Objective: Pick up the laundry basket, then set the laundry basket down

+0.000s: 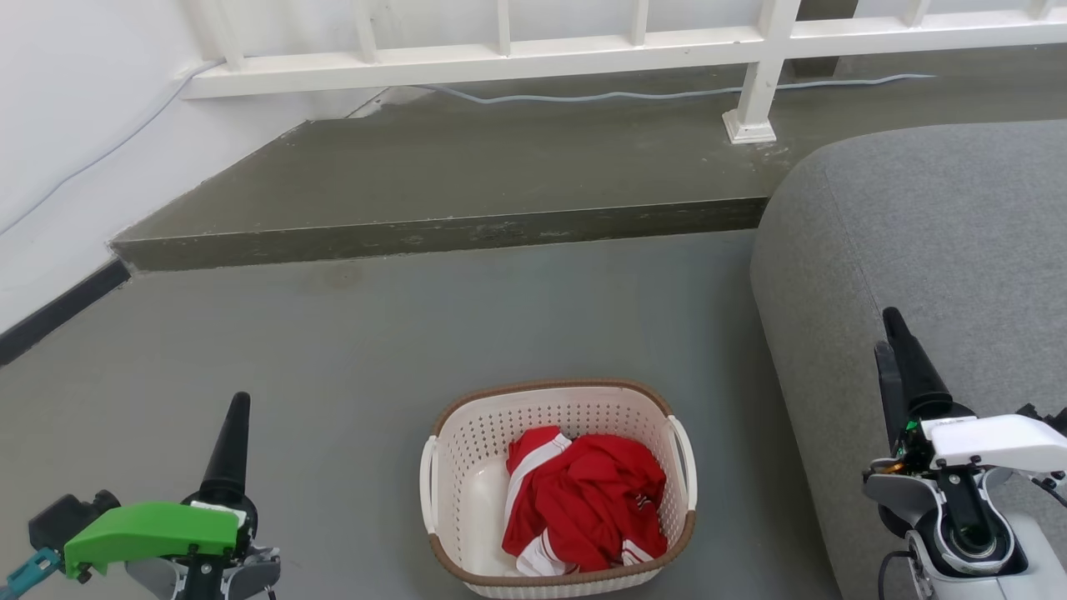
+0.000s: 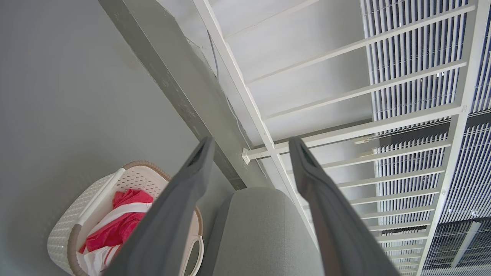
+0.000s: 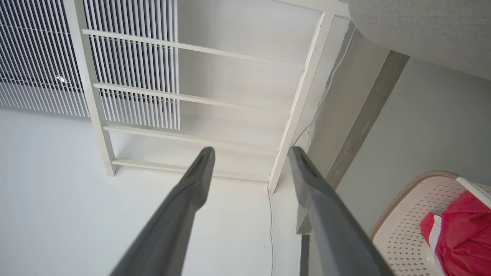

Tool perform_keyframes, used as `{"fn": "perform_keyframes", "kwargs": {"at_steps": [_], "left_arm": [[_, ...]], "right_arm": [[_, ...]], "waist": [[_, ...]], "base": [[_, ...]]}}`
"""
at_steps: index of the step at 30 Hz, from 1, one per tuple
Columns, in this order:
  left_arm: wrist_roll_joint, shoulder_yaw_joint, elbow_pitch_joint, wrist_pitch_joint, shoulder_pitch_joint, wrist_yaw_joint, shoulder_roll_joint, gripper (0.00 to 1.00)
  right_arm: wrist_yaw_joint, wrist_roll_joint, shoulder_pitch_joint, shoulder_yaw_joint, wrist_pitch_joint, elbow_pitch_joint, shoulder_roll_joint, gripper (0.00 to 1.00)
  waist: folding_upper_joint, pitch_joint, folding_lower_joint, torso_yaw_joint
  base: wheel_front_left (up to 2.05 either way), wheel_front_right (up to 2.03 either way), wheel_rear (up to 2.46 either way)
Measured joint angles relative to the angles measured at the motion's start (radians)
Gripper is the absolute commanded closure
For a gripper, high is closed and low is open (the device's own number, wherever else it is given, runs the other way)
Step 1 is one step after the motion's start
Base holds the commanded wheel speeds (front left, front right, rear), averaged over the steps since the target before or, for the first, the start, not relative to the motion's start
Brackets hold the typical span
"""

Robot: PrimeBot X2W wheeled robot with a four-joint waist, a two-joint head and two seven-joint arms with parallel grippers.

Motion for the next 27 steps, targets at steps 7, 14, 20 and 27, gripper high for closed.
{"fn": "perform_keyframes", "kwargs": {"at_steps": [7,14,20,27], "left_arm": [[0.127,-0.011,-0.014,-0.025,-0.002,0.0,0.01,0.0],[0.26,-0.017,-0.033,-0.047,-0.003,0.0,0.011,0.0],[0.378,-0.03,-0.044,-0.07,-0.004,0.0,0.011,0.0],[0.518,-0.054,-0.063,-0.098,-0.004,0.004,0.01,0.0]], "right_arm": [[0.0,-0.083,0.0,0.051,-0.031,-0.008,-0.028,0.0],[0.0,-0.188,-0.002,0.101,-0.06,-0.008,-0.055,0.0],[0.001,-0.298,-0.006,0.131,-0.082,0.003,-0.077,0.0],[0.0,-0.422,-0.025,0.153,-0.11,0.006,-0.085,0.0]], "waist": [[0.0,0.001,0.0,0.001],[0.0,0.003,0.0,0.001],[0.0,0.004,0.0,0.0],[0.0,0.005,0.0,0.0]], "base": [[0.0,0.0,0.0],[0.0,0.0,0.0],[0.0,0.0,0.0],[0.0,0.0,0.0]]}}
